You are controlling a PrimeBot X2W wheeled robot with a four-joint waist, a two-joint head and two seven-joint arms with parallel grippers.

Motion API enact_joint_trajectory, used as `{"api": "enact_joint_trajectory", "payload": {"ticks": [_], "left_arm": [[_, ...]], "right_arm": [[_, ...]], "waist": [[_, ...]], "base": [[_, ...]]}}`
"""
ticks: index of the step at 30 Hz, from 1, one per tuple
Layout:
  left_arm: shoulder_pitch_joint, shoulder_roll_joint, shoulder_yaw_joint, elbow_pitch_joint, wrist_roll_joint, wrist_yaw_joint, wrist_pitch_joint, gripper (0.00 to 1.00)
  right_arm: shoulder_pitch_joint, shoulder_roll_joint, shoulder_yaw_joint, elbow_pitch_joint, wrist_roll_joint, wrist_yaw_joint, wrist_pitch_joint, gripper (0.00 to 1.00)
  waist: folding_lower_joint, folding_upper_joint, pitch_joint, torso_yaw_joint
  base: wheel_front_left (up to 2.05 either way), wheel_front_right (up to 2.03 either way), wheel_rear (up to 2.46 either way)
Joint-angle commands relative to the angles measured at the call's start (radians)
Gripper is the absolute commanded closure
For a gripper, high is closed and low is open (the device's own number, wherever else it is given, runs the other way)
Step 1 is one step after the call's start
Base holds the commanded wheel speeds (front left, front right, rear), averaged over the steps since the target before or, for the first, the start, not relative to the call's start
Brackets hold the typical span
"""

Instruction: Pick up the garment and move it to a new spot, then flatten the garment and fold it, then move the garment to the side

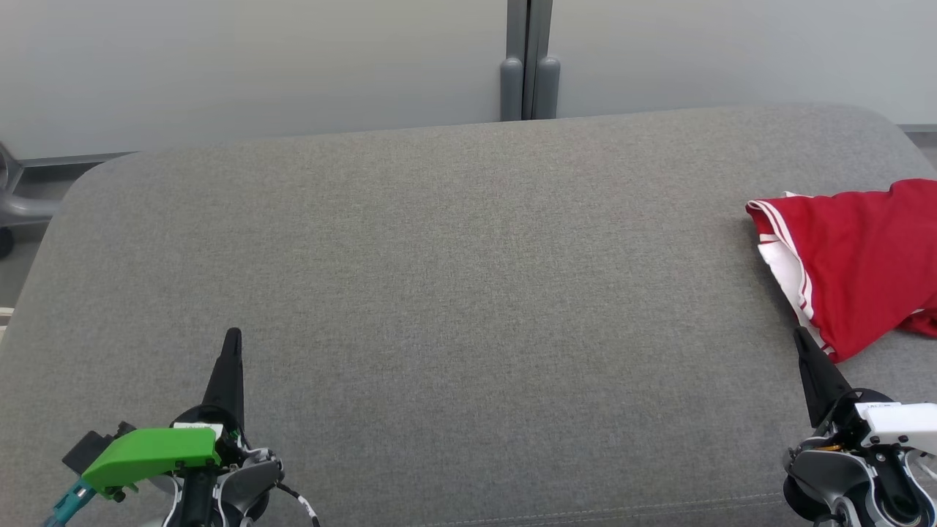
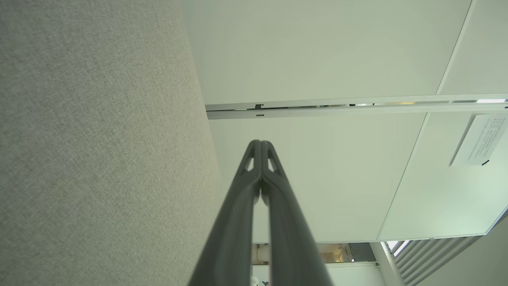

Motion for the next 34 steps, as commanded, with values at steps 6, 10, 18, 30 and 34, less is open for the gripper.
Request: {"api": "enact_joint_trajectory", "payload": {"ticks": [6, 10, 18, 30, 34], "left_arm": [[-0.014, 0.001, 0.001, 0.002, -0.003, -0.005, 0.002, 1.0], [-0.014, 0.001, 0.001, 0.002, -0.003, -0.005, 0.002, 1.0], [-0.014, 0.001, 0.001, 0.002, -0.003, -0.005, 0.002, 1.0], [-0.014, 0.001, 0.001, 0.002, -0.003, -0.005, 0.002, 1.0], [-0.014, 0.001, 0.001, 0.002, -0.003, -0.005, 0.002, 1.0]], "right_arm": [[-0.009, -0.001, -0.004, 0.002, -0.002, 0.0, 0.004, 1.0], [-0.009, -0.001, -0.005, 0.002, -0.003, 0.0, 0.004, 1.0], [-0.009, 0.0, -0.005, 0.002, -0.004, 0.0, 0.005, 1.0], [-0.009, 0.001, -0.007, 0.002, -0.005, 0.0, 0.006, 1.0], [-0.009, 0.001, -0.007, 0.002, -0.005, 0.0, 0.007, 1.0]], "waist": [[0.0, 0.0, 0.0, 0.0], [0.0, 0.0, 0.0, 0.0], [0.0, 0.0, 0.0, 0.0], [0.0, 0.0, 0.0, 0.0], [0.0, 0.0, 0.0, 0.0]], "base": [[0.0, 0.0, 0.0], [0.0, 0.0, 0.0], [0.0, 0.0, 0.0], [0.0, 0.0, 0.0], [0.0, 0.0, 0.0]]}}
